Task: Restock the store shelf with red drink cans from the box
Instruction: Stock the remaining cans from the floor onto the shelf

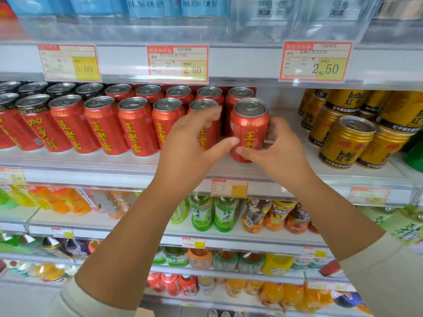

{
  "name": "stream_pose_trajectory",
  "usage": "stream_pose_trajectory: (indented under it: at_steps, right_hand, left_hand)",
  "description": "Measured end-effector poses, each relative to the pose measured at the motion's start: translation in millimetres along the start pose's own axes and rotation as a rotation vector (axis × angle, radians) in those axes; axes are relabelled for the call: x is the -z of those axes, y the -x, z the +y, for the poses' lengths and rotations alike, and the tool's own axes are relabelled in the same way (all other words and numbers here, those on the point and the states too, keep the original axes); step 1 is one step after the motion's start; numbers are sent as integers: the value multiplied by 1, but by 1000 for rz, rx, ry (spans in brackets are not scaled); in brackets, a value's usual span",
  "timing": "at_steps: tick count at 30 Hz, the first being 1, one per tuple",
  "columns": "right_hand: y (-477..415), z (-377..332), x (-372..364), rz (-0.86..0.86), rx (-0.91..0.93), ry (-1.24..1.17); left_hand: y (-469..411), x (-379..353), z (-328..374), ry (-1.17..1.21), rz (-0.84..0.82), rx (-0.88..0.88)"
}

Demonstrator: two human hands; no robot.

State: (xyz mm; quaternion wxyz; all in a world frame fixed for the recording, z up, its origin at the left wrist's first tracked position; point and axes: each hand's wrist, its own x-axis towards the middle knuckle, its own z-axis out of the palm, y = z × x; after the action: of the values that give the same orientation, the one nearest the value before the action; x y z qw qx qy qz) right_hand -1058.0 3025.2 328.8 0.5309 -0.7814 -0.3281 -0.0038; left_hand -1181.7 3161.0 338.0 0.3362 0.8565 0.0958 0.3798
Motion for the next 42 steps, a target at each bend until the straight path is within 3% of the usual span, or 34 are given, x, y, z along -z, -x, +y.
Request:
stream_pose_trajectory:
  at_steps: [4,8,19,21,24,27,32,37,42]
  right_hand:
    - [-10,9,-13,-13,-59,59]
    - [-18,7,-20,-48,-76,72]
    - [-16,0,-26,-61,-150,127]
    - [-1,0,-22,80,-134,104]
    - [51,6,-10,485,21,-17]
    - [120,39,0,610,-18,-111]
    - [234,160,20,555,-466,-37]
    - [341,301,24,427,-947,86]
    - [426,451,-13,192,-1196,98]
  left_hand:
    - [30,6,-40,-163,-29,32]
    - [43,1,-69,-314,-32,-50]
    - [49,-10,-86,-279,90,-209]
    - [52,-10,-83,-274,109,-265]
    - [68,-18,-72,-206,78,-396]
    - [104,-47,-64,-66,-170,-359]
    - [202,-137,-94,-56,-675,-38]
    - [336,-237,-141,-105,-1034,417]
    - [467,-332,-212,-189,-1280,670]
